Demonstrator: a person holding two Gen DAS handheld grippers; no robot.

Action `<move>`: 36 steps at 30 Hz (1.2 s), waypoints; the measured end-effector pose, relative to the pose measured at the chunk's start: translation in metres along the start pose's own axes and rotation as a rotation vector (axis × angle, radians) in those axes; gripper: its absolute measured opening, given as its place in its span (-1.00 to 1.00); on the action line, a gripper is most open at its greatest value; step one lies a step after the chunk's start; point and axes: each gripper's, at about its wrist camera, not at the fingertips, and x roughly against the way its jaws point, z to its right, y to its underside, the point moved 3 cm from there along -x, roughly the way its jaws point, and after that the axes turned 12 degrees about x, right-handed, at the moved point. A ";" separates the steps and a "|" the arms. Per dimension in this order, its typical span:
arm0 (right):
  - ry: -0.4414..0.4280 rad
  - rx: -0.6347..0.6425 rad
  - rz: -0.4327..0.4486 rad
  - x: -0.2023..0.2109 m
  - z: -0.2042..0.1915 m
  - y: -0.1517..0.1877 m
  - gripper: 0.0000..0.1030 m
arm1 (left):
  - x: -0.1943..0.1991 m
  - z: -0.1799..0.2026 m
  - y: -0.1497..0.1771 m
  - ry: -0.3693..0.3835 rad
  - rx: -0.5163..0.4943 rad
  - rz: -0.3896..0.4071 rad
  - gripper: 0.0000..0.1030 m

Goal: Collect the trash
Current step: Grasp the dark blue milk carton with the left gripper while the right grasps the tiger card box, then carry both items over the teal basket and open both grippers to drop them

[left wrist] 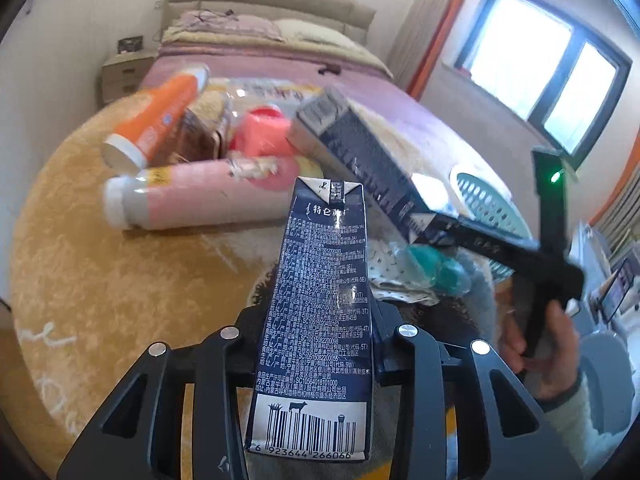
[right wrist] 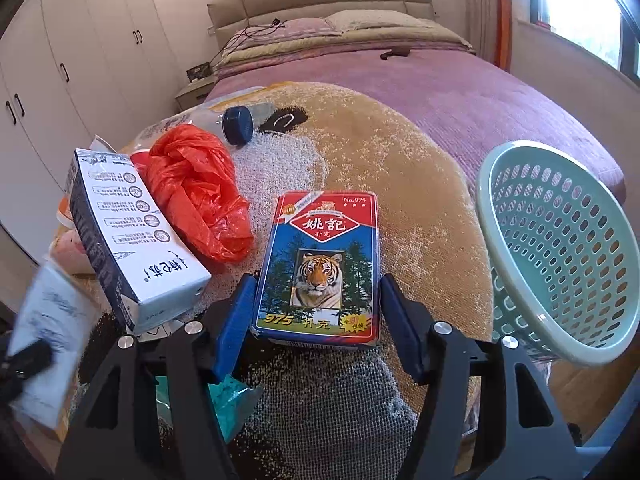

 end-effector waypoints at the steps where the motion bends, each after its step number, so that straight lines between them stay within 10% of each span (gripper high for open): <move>1: 0.005 0.005 0.010 0.002 -0.001 -0.001 0.14 | 0.007 0.002 -0.002 0.012 0.003 0.018 -0.32; 12: 0.108 -0.039 0.204 0.073 0.041 -0.008 0.12 | 0.013 0.094 -0.039 0.139 -0.117 0.145 -0.32; 23: 0.255 -0.308 0.194 0.087 0.179 0.033 0.12 | -0.119 0.241 -0.042 0.287 -0.177 -0.063 -0.32; 36: 0.285 -0.450 0.036 0.033 0.244 0.067 0.13 | -0.235 0.285 -0.010 0.286 -0.146 -0.216 -0.32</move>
